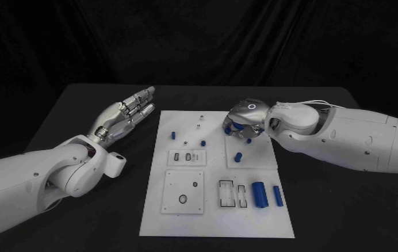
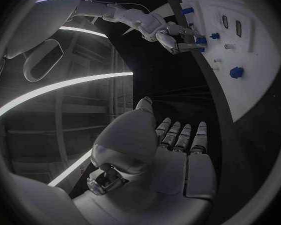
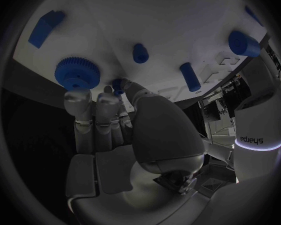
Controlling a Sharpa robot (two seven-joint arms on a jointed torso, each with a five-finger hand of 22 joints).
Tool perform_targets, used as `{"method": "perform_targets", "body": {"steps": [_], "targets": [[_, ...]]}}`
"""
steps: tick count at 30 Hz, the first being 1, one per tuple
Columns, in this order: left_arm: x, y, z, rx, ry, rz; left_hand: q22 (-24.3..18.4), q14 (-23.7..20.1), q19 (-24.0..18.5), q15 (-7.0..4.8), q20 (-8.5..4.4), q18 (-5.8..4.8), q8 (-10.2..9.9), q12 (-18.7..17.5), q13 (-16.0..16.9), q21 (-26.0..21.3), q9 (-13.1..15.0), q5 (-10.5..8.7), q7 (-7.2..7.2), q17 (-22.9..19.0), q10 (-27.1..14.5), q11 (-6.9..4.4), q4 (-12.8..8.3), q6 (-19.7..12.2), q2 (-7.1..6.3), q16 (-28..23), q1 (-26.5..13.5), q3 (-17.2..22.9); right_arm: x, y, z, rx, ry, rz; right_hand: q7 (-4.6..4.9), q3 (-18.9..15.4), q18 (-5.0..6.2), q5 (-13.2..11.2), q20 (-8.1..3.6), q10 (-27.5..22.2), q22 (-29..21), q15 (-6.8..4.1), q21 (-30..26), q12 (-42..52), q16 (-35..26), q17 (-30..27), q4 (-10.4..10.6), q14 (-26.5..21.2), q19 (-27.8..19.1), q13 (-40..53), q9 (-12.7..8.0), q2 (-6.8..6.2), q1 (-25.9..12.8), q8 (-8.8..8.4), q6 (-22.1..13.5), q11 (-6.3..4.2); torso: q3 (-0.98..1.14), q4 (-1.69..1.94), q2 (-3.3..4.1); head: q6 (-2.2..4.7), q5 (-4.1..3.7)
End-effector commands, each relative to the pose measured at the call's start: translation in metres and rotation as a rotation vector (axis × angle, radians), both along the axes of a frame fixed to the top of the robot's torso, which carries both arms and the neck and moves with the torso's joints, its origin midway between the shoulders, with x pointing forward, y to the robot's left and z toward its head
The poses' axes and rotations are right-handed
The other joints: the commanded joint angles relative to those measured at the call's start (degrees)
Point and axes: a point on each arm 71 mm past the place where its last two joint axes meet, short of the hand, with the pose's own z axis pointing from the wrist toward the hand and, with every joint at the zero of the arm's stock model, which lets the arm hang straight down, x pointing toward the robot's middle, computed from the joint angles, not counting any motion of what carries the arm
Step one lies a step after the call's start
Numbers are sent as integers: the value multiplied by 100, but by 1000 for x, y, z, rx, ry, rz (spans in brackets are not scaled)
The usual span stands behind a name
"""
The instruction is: Assemble the parts on the task board
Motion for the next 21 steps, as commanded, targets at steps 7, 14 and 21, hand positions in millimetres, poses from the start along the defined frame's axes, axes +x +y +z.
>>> {"method": "perform_targets", "body": {"steps": [7, 14, 21], "targets": [[0, -2, 2, -16, -17, -29, 0, -40, 17, 24, 53, 71, 31, 2, 4, 8, 12, 104, 65, -9, -37, -22, -1, 47, 7, 2, 116, 57, 1, 2, -1, 19, -14, 21, -29, 233, -97, -356, 5, 158, 101, 17, 58, -12, 37, 18, 90, 15, -37, -3, 28, 109, -5, 34, 284, -24, -9, 5, 2, -21, -2], [2, -2, 1, -13, -10, -31, 0, -39, 19, 26, 60, 72, 37, 2, 5, 10, 17, 183, 97, -9, -41, -32, -3, 81, 9, 3, 163, 77, 0, 3, -2, 35, -26, 40, -129, 425, -134, -741, -38, 725, 338, -34, 229, 95, 114, 98, 54, 69, 52, 18, 158, 255, 142, 248, 831, -120, -6, 5, 6, -30, 27], [2, 0, 1, -8, -5, -25, 0, -40, 20, 26, 64, 72, 48, 2, 7, 12, 23, 241, 130, -9, -43, -46, -7, 131, 7, 2, 204, 94, 0, 3, 4, 102, -48, 44, -161, 471, -185, -981, -44, 1148, 574, -19, 419, 90, 205, 204, -87, 152, 164, 1, 277, 329, 318, 363, 1123, -185, -8, -5, 7, -36, 82]]}}
